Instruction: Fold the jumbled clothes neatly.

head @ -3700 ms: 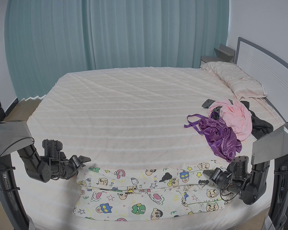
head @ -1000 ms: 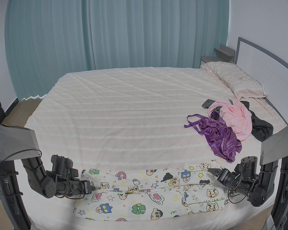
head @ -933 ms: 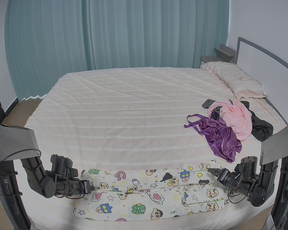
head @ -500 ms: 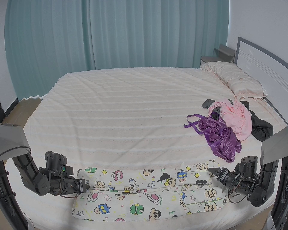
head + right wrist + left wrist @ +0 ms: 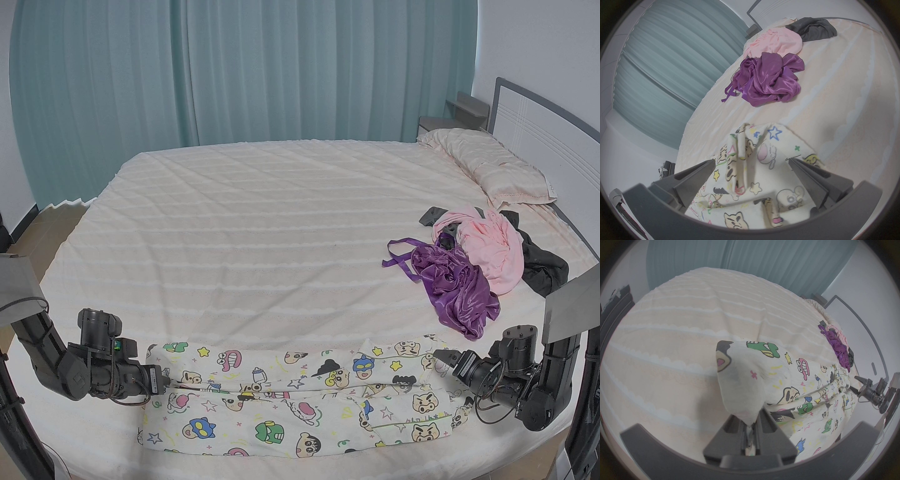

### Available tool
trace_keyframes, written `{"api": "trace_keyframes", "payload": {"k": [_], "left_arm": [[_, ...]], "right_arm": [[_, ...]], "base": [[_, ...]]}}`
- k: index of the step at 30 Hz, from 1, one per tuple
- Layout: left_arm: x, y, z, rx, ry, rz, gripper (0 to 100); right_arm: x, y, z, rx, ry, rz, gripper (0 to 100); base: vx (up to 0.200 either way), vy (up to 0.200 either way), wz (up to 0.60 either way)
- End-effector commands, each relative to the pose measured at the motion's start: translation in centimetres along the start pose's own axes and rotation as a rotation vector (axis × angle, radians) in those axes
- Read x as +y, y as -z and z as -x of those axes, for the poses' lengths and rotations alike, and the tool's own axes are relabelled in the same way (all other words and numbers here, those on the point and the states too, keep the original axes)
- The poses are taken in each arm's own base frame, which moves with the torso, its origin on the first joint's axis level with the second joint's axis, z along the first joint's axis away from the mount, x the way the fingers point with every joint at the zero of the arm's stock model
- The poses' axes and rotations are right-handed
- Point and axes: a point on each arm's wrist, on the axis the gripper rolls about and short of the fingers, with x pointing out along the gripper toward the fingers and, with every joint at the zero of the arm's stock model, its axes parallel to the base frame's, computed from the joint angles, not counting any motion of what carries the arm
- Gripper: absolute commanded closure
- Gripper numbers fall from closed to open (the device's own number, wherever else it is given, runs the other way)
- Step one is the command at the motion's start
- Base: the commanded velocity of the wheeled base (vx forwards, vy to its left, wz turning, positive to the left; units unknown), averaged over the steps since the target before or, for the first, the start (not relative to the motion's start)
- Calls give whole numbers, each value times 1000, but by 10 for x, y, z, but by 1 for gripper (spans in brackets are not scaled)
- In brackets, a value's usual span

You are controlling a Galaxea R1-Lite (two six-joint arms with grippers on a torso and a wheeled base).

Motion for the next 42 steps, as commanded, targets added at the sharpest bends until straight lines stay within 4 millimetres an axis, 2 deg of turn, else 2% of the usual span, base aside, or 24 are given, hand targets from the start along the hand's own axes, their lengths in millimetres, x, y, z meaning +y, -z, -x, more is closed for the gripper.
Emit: {"api": "trace_keyframes", "payload": {"k": [1, 3, 10, 12, 13, 16, 21, 27, 31, 38, 39, 40, 41, 42], "left_arm": [[14, -4, 6, -16, -39, -9, 100], [19, -5, 9, -15, -51, -5, 100], [43, -40, 37, -73, -109, 83, 100], [45, -41, 39, -74, -113, 88, 100], [52, -51, 48, -82, -122, 115, 100], [58, -58, 54, -92, -123, 135, 100], [84, -78, 76, -131, -187, 155, 100], [89, -89, 100, -119, -223, 181, 100], [74, -89, 110, -94, -220, 168, 100], [-21, -86, 105, -77, -215, 131, 100], [-21, -86, 105, -77, -215, 131, 100], [-50, -82, 98, -78, -208, 110, 100], [-50, -82, 98, -78, -208, 110, 100], [-74, -75, 93, -77, -205, 86, 100]], "right_arm": [[0, 0, 0, 0, -1, 0, 0], [0, 0, 0, 0, -1, 0, 0], [0, 0, 0, -1, -2, 0, 0], [0, 0, 0, -2, -1, 0, 0], [0, 0, 0, -1, -2, 0, 0], [0, 0, 0, -2, -1, 0, 0], [1, -2, 1, -9, -5, -2, 0], [3, -5, 3, -26, -19, -4, 0], [3, -5, 3, -25, -18, -4, 0], [3, -5, 3, -26, -19, -3, 0], [3, -5, 3, -26, -19, -3, 0], [3, -5, 3, -25, -17, -3, 0], [3, -5, 3, -25, -17, -3, 0], [3, -5, 3, -25, -17, -3, 0]], "base": [[0, 0, 0], [0, 0, 0], [0, 0, 0], [0, 0, 0], [0, 0, 0], [0, 0, 0], [0, 0, 0], [0, 0, 0], [0, 0, 0], [0, 0, 0], [0, 0, 0], [0, 0, 0], [0, 0, 0], [0, 0, 0]]}}
